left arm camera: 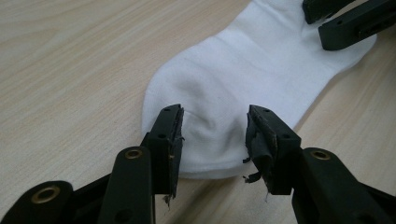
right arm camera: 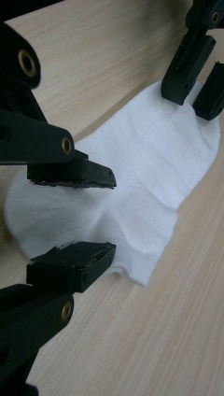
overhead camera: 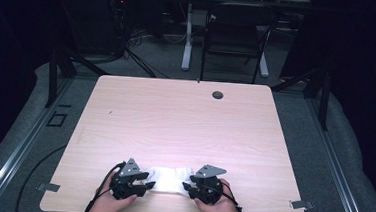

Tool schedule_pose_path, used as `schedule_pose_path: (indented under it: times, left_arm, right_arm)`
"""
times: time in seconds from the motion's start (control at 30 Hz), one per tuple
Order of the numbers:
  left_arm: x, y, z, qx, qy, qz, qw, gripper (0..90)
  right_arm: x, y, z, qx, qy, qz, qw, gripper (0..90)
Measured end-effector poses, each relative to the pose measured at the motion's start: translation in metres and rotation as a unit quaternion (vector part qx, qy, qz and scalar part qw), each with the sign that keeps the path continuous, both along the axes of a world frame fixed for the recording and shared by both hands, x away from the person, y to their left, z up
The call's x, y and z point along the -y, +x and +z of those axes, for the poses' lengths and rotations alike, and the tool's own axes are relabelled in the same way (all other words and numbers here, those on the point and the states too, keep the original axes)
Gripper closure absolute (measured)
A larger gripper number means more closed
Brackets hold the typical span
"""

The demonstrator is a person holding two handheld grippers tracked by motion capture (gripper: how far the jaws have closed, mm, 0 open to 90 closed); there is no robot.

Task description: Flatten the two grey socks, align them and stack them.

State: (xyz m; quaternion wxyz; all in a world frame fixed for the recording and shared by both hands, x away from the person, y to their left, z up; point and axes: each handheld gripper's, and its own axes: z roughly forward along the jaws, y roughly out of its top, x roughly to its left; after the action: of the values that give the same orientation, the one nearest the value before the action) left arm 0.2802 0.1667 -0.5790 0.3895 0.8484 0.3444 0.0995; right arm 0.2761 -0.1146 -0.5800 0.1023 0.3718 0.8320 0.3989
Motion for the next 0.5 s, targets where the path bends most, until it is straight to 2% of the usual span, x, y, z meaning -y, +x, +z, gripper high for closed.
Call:
schedule_pose_path:
  times: [0.2,0.5]
  left_arm:
    - [0.001,0.002,-0.001,0.003,-0.004,0.002,1.0000,55.6]
    - [0.004,0.012,-0.002,0.004,-0.008,0.005,0.9999,55.3]
  right_arm:
    - [0.001,0.002,-0.001,0.001,0.001,-0.006,1.0000,62.6]
    - [0.003,0.010,-0.001,0.004,-0.002,-0.013,0.9999,62.6]
